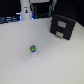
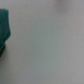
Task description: Open the kcup holder, insert the kcup into the holder, and close the kcup holder
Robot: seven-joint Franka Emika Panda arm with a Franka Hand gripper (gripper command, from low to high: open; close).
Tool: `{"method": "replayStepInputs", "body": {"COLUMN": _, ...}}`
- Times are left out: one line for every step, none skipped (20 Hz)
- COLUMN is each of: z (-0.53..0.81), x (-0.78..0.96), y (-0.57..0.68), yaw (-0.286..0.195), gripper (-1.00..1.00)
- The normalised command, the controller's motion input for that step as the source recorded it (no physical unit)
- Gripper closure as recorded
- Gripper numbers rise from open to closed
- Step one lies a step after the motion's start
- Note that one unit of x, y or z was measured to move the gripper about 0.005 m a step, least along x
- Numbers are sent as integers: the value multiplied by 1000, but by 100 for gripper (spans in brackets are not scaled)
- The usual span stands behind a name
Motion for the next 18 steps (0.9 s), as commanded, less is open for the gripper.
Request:
{"method": "replayStepInputs", "body": {"z": 92, "x": -208, "y": 582, "yaw": -137, "gripper": -100}}
{"method": "replayStepInputs", "body": {"z": 97, "x": -113, "y": 472, "yaw": -118, "gripper": -100}}
{"method": "replayStepInputs", "body": {"z": 89, "x": 1, "y": 268, "yaw": -74, "gripper": -100}}
{"method": "replayStepInputs", "body": {"z": 89, "x": -103, "y": 495, "yaw": -129, "gripper": -100}}
{"method": "replayStepInputs", "body": {"z": 82, "x": -209, "y": 597, "yaw": -144, "gripper": -100}}
{"method": "replayStepInputs", "body": {"z": 83, "x": -256, "y": 687, "yaw": -154, "gripper": -100}}
{"method": "replayStepInputs", "body": {"z": 85, "x": -253, "y": 698, "yaw": -160, "gripper": -100}}
{"method": "replayStepInputs", "body": {"z": 76, "x": -260, "y": 707, "yaw": -166, "gripper": -100}}
{"method": "replayStepInputs", "body": {"z": 60, "x": -270, "y": 715, "yaw": -166, "gripper": -100}}
{"method": "replayStepInputs", "body": {"z": 43, "x": -243, "y": 713, "yaw": -173, "gripper": -100}}
{"method": "replayStepInputs", "body": {"z": 29, "x": -241, "y": 716, "yaw": -169, "gripper": -100}}
{"method": "replayStepInputs", "body": {"z": 12, "x": -228, "y": 721, "yaw": -169, "gripper": -100}}
{"method": "replayStepInputs", "body": {"z": 5, "x": -233, "y": 730, "yaw": -171, "gripper": -100}}
{"method": "replayStepInputs", "body": {"z": 5, "x": -243, "y": 730, "yaw": -172, "gripper": -100}}
{"method": "replayStepInputs", "body": {"z": 5, "x": -246, "y": 721, "yaw": -178, "gripper": -100}}
{"method": "replayStepInputs", "body": {"z": 6, "x": -242, "y": 711, "yaw": -182, "gripper": -100}}
{"method": "replayStepInputs", "body": {"z": 6, "x": -239, "y": 711, "yaw": -183, "gripper": -100}}
{"method": "replayStepInputs", "body": {"z": 5, "x": -239, "y": 712, "yaw": -182, "gripper": -100}}
